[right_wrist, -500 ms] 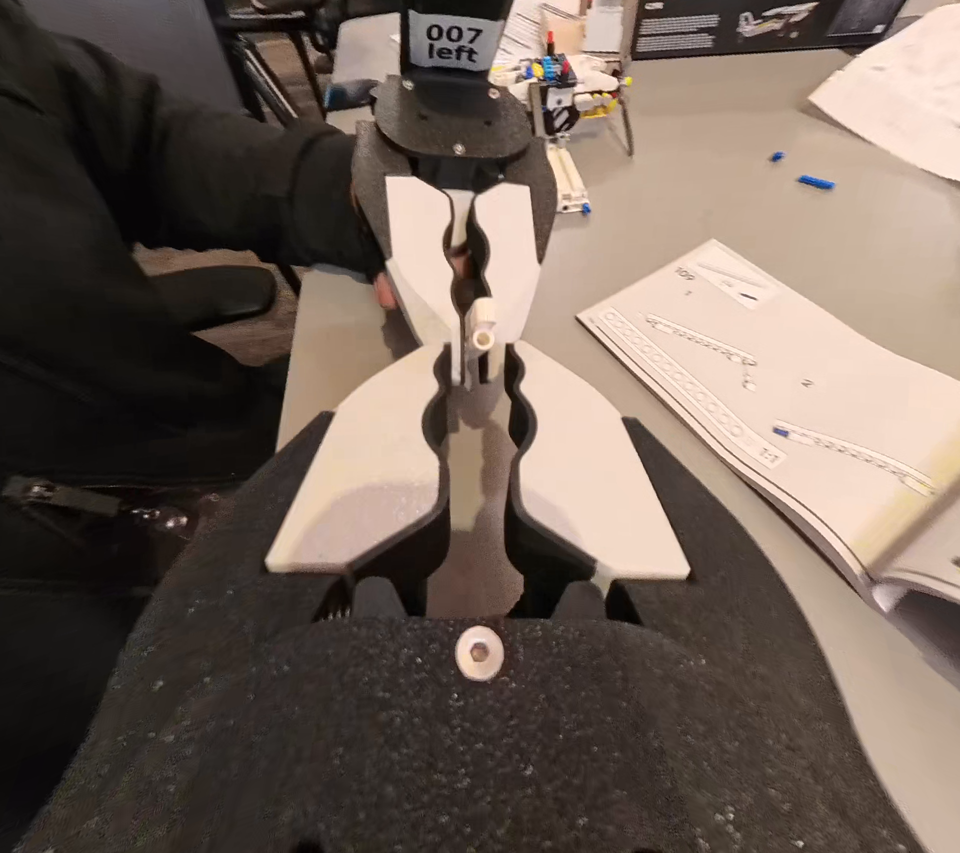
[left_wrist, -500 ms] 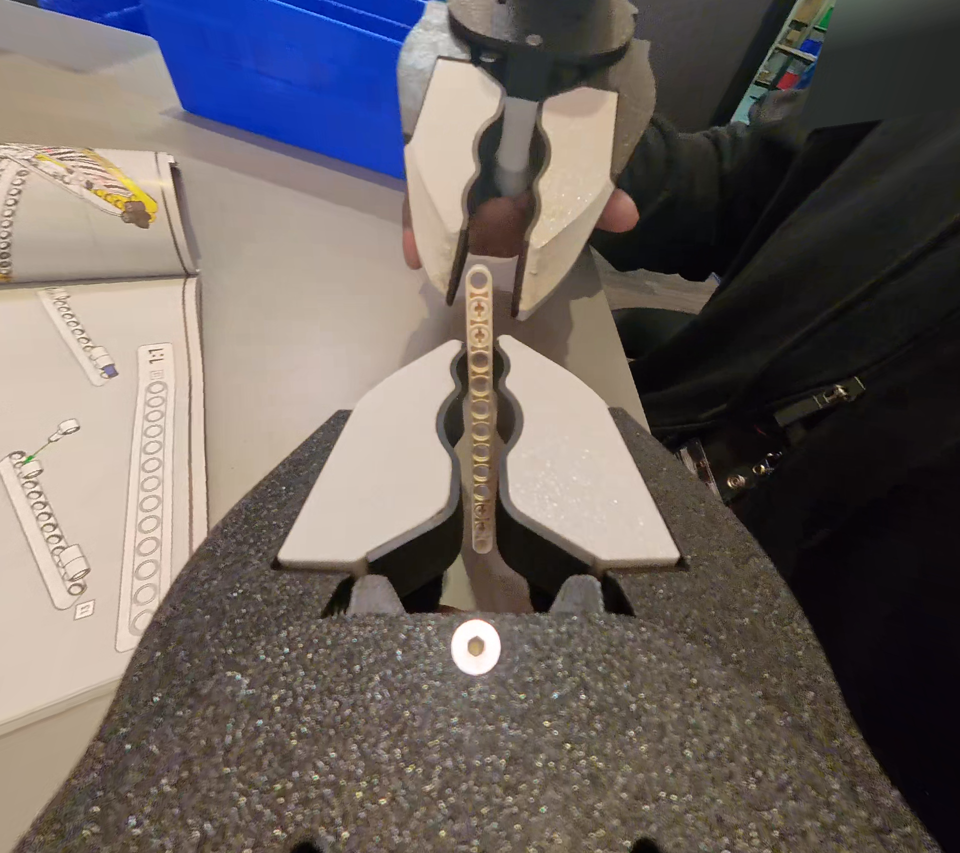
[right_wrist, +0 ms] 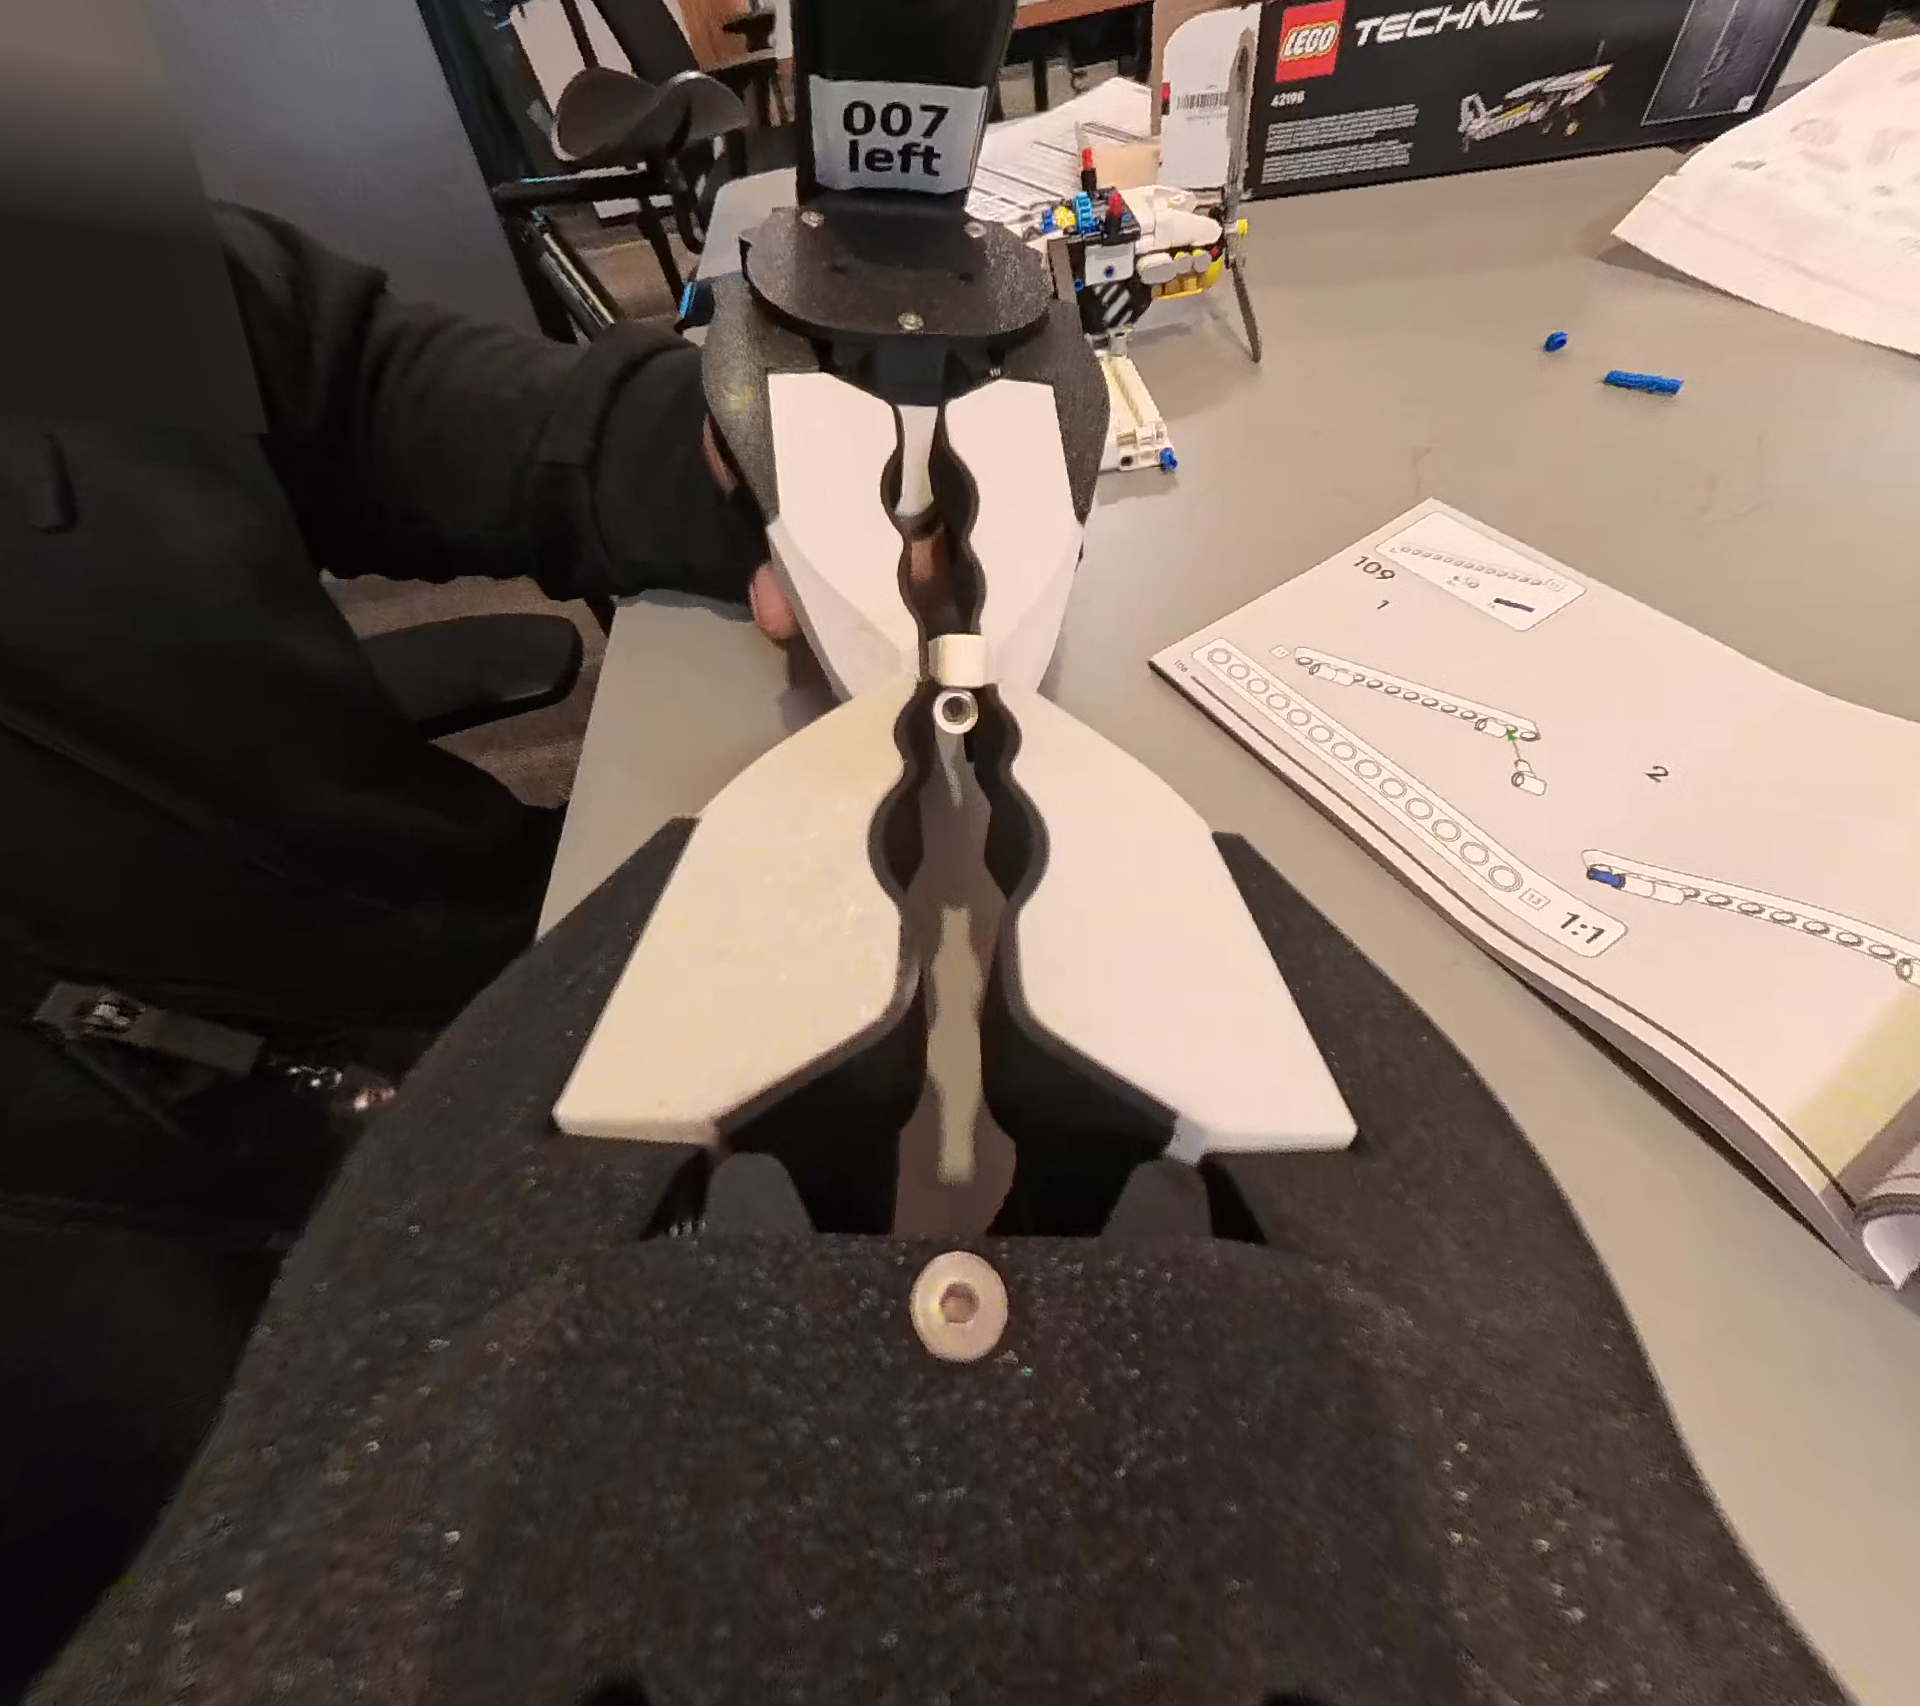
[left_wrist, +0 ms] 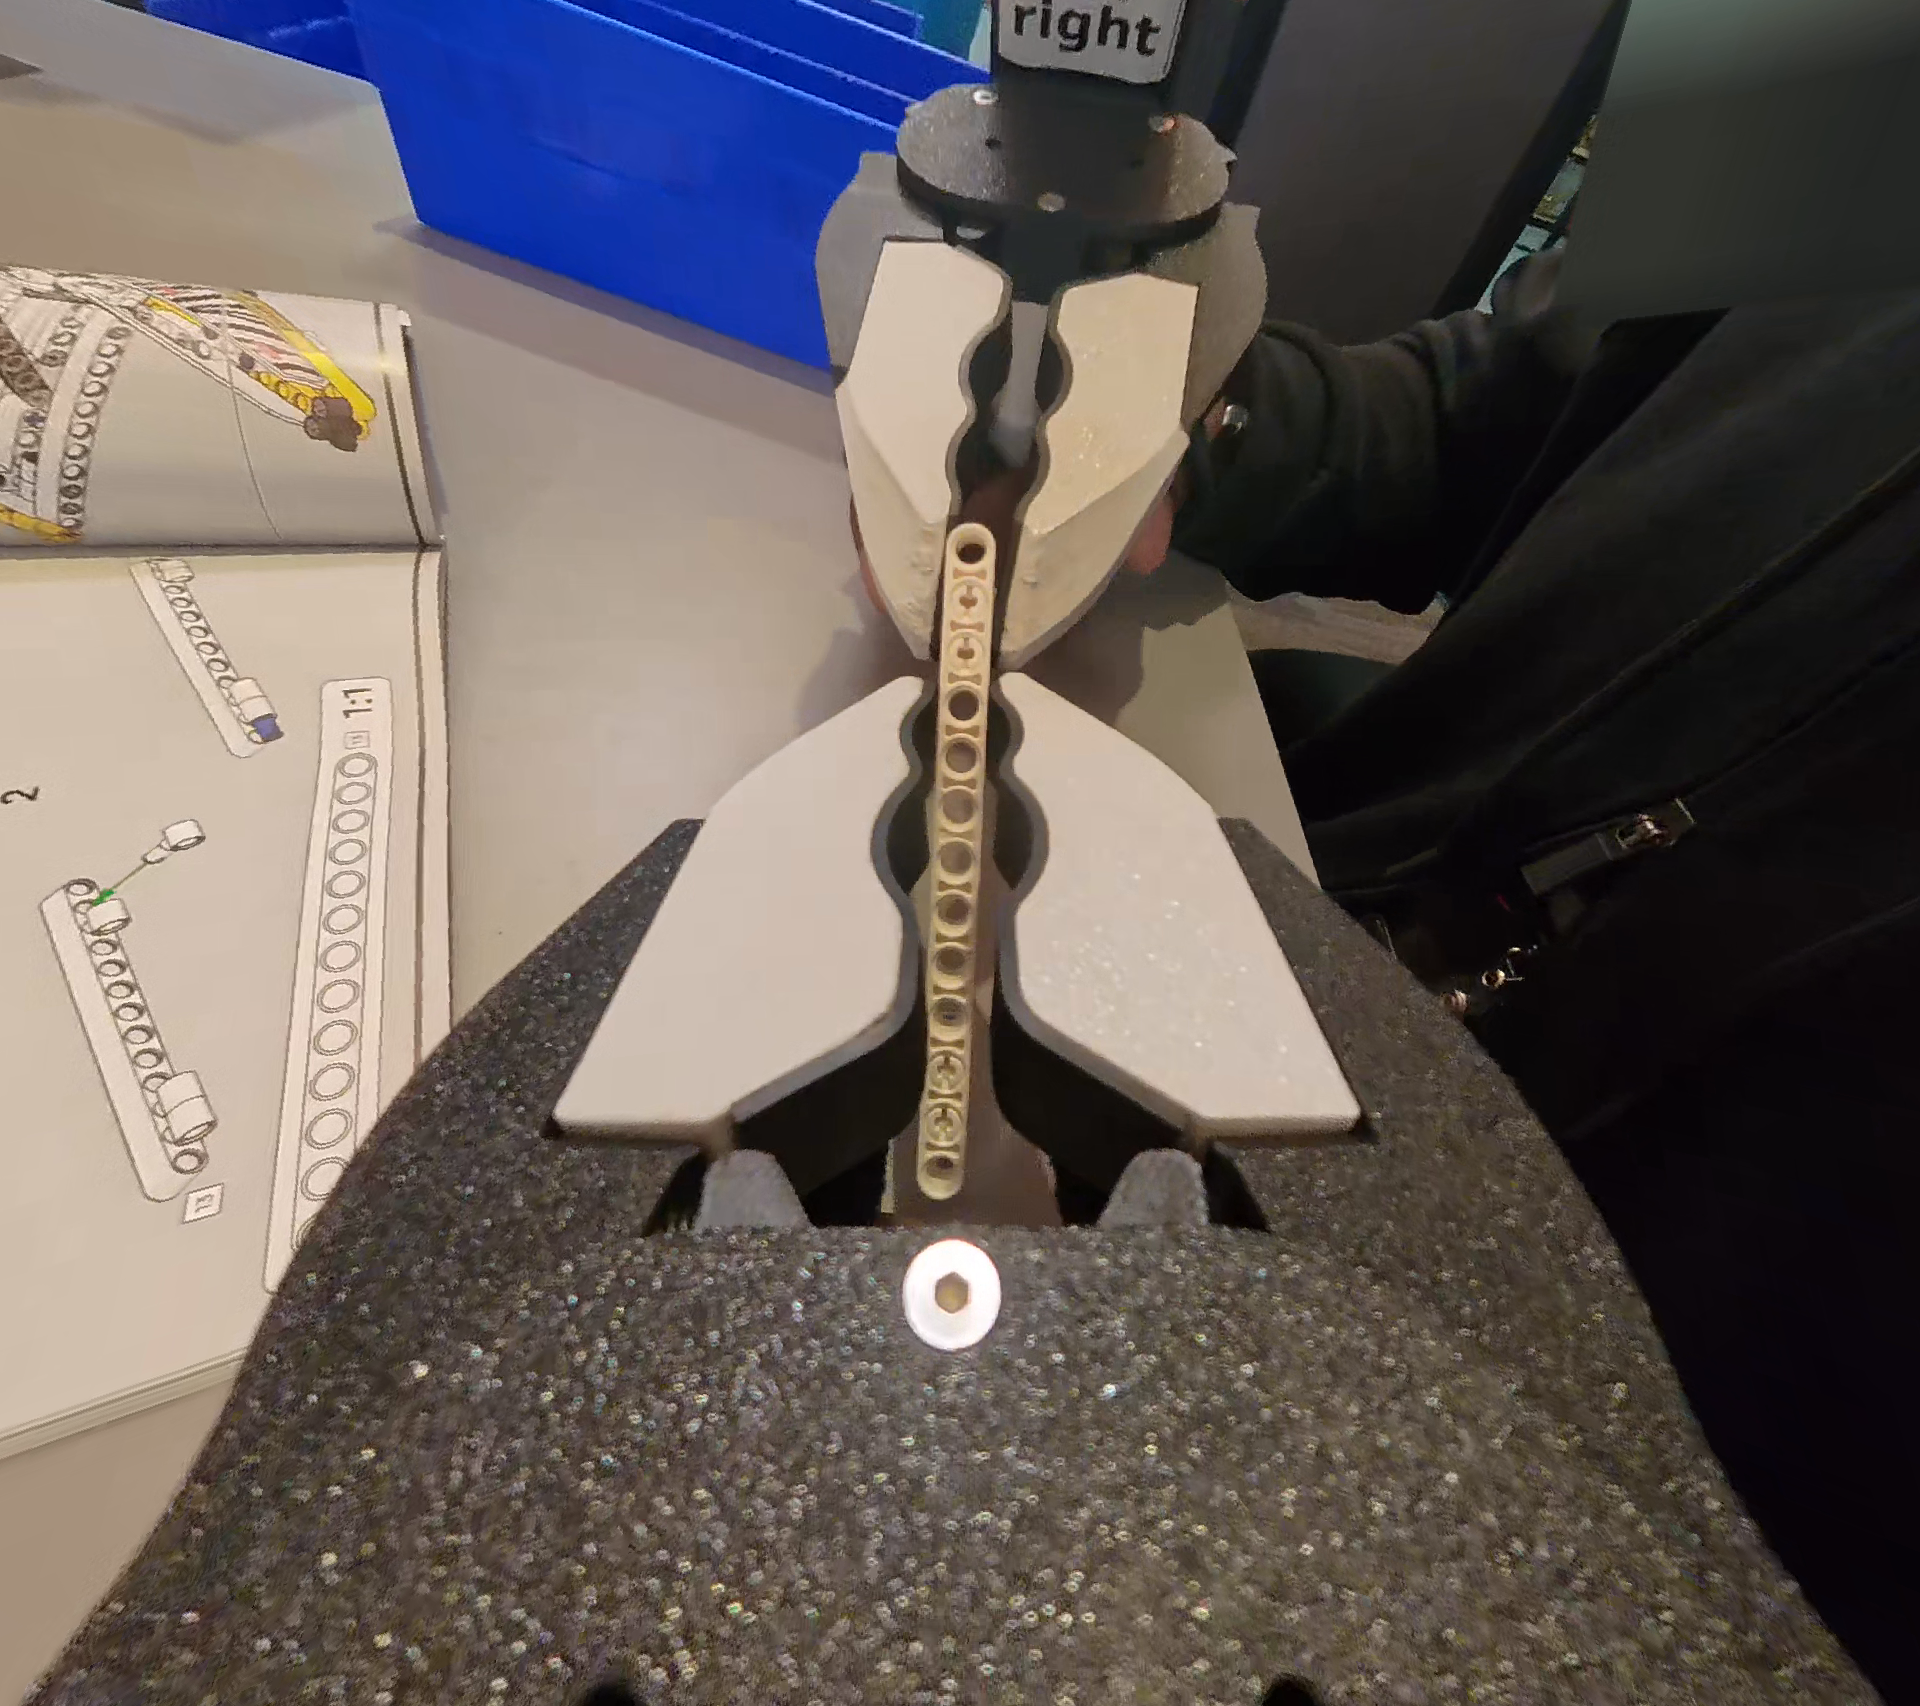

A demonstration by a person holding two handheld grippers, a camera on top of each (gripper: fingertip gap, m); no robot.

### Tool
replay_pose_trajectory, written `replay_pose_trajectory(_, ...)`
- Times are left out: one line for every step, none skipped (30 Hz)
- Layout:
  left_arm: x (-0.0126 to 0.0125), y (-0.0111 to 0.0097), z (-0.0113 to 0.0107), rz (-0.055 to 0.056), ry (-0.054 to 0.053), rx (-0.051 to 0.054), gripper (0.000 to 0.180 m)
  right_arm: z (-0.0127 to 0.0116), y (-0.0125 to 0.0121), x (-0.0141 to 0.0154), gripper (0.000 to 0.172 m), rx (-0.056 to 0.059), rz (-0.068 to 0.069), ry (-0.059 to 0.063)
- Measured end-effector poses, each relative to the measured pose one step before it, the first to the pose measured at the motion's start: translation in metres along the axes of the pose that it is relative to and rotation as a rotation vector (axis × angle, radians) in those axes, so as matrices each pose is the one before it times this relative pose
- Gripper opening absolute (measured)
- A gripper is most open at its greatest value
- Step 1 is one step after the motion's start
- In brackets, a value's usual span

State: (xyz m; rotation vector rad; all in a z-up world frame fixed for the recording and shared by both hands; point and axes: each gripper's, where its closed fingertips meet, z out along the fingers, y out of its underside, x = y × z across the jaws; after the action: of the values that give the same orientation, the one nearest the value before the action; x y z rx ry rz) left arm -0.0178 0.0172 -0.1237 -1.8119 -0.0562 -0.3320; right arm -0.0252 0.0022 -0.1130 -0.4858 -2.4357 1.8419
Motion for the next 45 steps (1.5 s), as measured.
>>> replay_pose_trajectory(0.00094,0.00052,0.00036,-0.0009,0.0094,-0.0043,0.009,-0.00023,0.00035,-0.00036,0.008,-0.0102,0.0043,-0.0091)
replay_pose_trajectory(-0.00074,0.00117,0.00106,0.0049,-0.0092,-0.0108,0.009,-0.00077,0.00136,0.00077,0.007,-0.0187,-0.0011,-0.0007)
replay_pose_trajectory(-0.00215,0.00125,0.00045,0.0102,-0.0235,-0.0096,0.009,-0.00195,0.00127,0.00202,0.007,-0.0197,-0.0020,0.0070)
replay_pose_trajectory(-0.00238,0.00165,-0.00110,0.0211,-0.0235,-0.0127,0.010,-0.00350,0.00094,0.00296,0.008,-0.0178,0.0042,0.0094)
replay_pose_trajectory(-0.00353,0.00173,-0.00228,0.0246,-0.0293,-0.0133,0.012,-0.00444,0.00138,0.00384,0.008,-0.0196,0.0066,0.0115)
replay_pose_trajectory(-0.00137,0.00080,-0.00204,0.0177,-0.0120,-0.0082,0.015,-0.00425,0.00215,0.00326,0.008,-0.0238,0.0030,0.0078)
replay_pose_trajectory(0.00064,0.00022,-0.00058,0.0114,0.0041,-0.0109,0.017,-0.00309,0.00196,0.00145,0.008,-0.0235,0.0004,0.0004)
replay_pose_trajectory(0.00050,0.00024,0.00092,0.0148,0.0023,-0.0165,0.017,-0.00148,0.00214,0.00040,0.007,-0.0256,-0.0011,-0.0017)
replay_pose_trajectory(-0.00020,0.00008,0.00219,0.0208,-0.0045,-0.0202,0.020,-0.00025,0.00214,-0.00027,0.007,-0.0281,-0.0071,-0.0021)
replay_pose_trajectory(-0.00040,0.00050,0.00285,0.0237,-0.0062,-0.0257,0.021,0.00048,0.00100,-0.00143,0.007,-0.0209,-0.0127,-0.0055)
replay_pose_trajectory(0.00022,0.00026,0.00305,0.0248,-0.0034,-0.0236,0.022,0.00096,0.00000,-0.00223,0.007,-0.0155,-0.0128,-0.0096)
replay_pose_trajectory(0.00053,-0.00008,0.00320,0.0231,-0.0016,-0.0205,0.022,0.00121,-0.00068,-0.00163,0.007,-0.0113,-0.0121,-0.0048)
replay_pose_trajectory(0.00130,0.00032,0.00295,0.0211,0.0042,-0.0195,0.020,0.00121,-0.00103,-0.00149,0.007,-0.0093,-0.0106,-0.0032)
replay_pose_trajectory(0.00036,0.00045,0.00234,0.0151,-0.0007,-0.0149,0.012,0.00119,-0.00073,-0.00140,0.007,-0.0093,-0.0107,-0.0042)
replay_pose_trajectory(0.00112,0.00054,0.00100,0.0039,0.0099,-0.0062,0.009,0.00041,-0.00063,-0.00048,0.007,-0.0069,-0.0119,0.0023)
replay_pose_trajectory(-0.00134,-0.00178,-0.00136,-0.0155,0.0022,0.0205,0.008,-0.00112,-0.00140,0.00079,0.007,0.0061,-0.0076,0.0082)
replay_pose_trajectory(-0.00160,-0.00475,-0.00257,-0.0376,0.0052,0.0544,0.008,-0.00193,-0.00298,0.00154,0.007,0.0229,0.0063,0.0048)
replay_pose_trajectory(-0.00130,-0.00515,-0.00302,-0.0532,0.0131,0.0625,0.008,-0.00172,-0.00271,0.00131,0.007,0.0271,0.0180,-0.0028)
replay_pose_trajectory(-0.00058,-0.00292,-0.00218,-0.0386,0.0136,0.0400,0.008,-0.00029,-0.00173,0.00119,0.008,0.0263,0.0164,-0.0033)
replay_pose_trajectory(-0.00196,-0.00202,-0.00206,-0.0185,-0.0070,0.0308,0.008,0.00032,-0.00124,0.00157,0.008,0.0267,0.0143,0.0012)
replay_pose_trajectory(-0.00087,-0.00169,-0.00176,-0.0169,-0.0007,0.0253,0.008,0.00024,-0.00127,0.00080,0.008,0.0261,0.0156,-0.0049)
replay_pose_trajectory(0.00007,-0.00251,-0.00173,-0.0141,0.0046,0.0292,0.008,0.00006,-0.00148,0.00013,0.008,0.0270,0.0143,-0.0095)
replay_pose_trajectory(-0.00012,-0.00116,-0.00118,-0.0158,0.0063,0.0136,0.008,0.00029,-0.00051,0.00018,0.008,0.0220,0.0097,-0.0075)
replay_pose_trajectory(-0.00016,-0.00011,-0.00068,-0.0171,0.0109,0.0017,0.008,0.00031,0.00027,0.00052,0.008,0.0185,0.0031,-0.0023)
replay_pose_trajectory(-0.00060,-0.00054,-0.00030,-0.0209,0.0112,0.0044,0.008,-0.00020,0.00019,0.00095,0.008,0.0179,0.0036,0.0025)
replay_pose_trajectory(-0.00099,-0.00106,0.00008,-0.0218,0.0061,0.0062,0.008,-0.00057,-0.00002,0.00078,0.008,0.0141,0.0034,0.0031)
replay_pose_trajectory(0.00092,-0.00048,0.00039,-0.0229,0.0190,0.0030,0.008,-0.00085,0.00000,-0.00016,0.008,0.0078,-0.0032,0.0015)
replay_pose_trajectory(-0.00013,-0.00080,0.00033,-0.0179,0.0090,0.0035,0.008,-0.00077,0.00007,0.00053,0.008,0.0030,-0.0125,0.0117)
replay_pose_trajectory(-0.00072,-0.00017,0.00042,-0.0137,0.0044,-0.0005,0.008,-0.00065,0.00041,0.00100,0.008,-0.0011,-0.0184,0.0164)
replay_pose_trajectory(-0.00050,-0.00021,0.00017,-0.0114,0.0069,-0.0008,0.008,-0.00045,0.00044,0.00061,0.008,-0.0006,-0.0115,0.0108)
replay_pose_trajectory(-0.00087,-0.00074,-0.00009,-0.0093,0.0003,0.0041,0.008,-0.00036,0.00026,0.00088,0.008,0.0031,-0.0032,0.0076)
replay_pose_trajectory(-0.00029,0.00004,0.00002,-0.0092,0.0059,-0.0015,0.008,-0.00027,0.00047,0.00017,0.008,0.0046,0.0037,-0.0014)
replay_pose_trajectory(0.00035,-0.00056,-0.00012,-0.0039,0.0063,0.0033,0.008,-0.00027,0.00027,-0.00019,0.008,0.0086,0.0126,-0.0086)
replay_pose_trajectory(-0.00022,-0.00007,0.00010,0.0000,-0.0014,0.0012,0.008,-0.00018,0.00028,-0.00009,0.008,0.0090,0.0177,-0.0092)
replay_pose_trajectory(0.00039,-0.00068,-0.00040,-0.0026,0.0052,0.0055,0.008,-0.00010,-0.00037,-0.00046,0.008,0.0137,0.0260,-0.0130)
replay_pose_trajectory(0.00031,-0.00204,-0.00088,-0.0158,0.0094,0.0146,0.008,-0.00010,-0.00114,-0.00029,0.008,0.0222,0.0384,-0.0164)
replay_pose_trajectory(0.00014,-0.00212,-0.00036,-0.0182,0.0095,0.0155,0.008,-0.00015,-0.00084,-0.00003,0.008,0.0238,0.0425,-0.0194)
replay_pose_trajectory(0.00006,-0.00073,0.00001,-0.0087,0.0041,0.0046,0.008,-0.00050,0.00002,-0.00002,0.008,0.0174,0.0369,-0.0195)
replay_pose_trajectory(-0.00030,-0.00142,0.00020,-0.0114,0.0004,0.0124,0.007,-0.00045,-0.00002,0.00034,0.008,0.0126,0.0199,-0.0089)
replay_pose_trajectory(-0.00045,-0.00061,0.00006,-0.0067,0.0007,0.0036,0.007,-0.00028,0.00026,0.00059,0.008,0.0024,0.0018,0.0022)
replay_pose_trajectory(-0.00073,-0.00027,-0.00008,-0.0058,-0.0017,0.0013,0.007,-0.00013,0.00048,0.00088,0.008,-0.0051,-0.0137,0.0129)
replay_pose_trajectory(-0.00088,-0.00069,-0.00040,-0.0045,-0.0038,0.0049,0.007,0.00006,-0.00011,0.00132,0.008,-0.0068,-0.0289,0.0244)
replay_pose_trajectory(-0.00129,-0.00089,-0.00080,-0.0076,-0.0044,0.0063,0.007,0.00037,0.00024,0.00194,0.008,-0.0140,-0.0493,0.0391)
replay_pose_trajectory(-0.00119,-0.00030,-0.00077,-0.0060,-0.0052,0.0027,0.008,0.00032,0.00023,0.00200,0.008,-0.0172,-0.0609,0.0475)
replay_pose_trajectory(-0.00093,-0.00115,-0.00079,-0.0036,-0.0055,0.0087,0.008,0.00016,-0.00029,0.00190,0.008,-0.0135,-0.0561,0.0465)
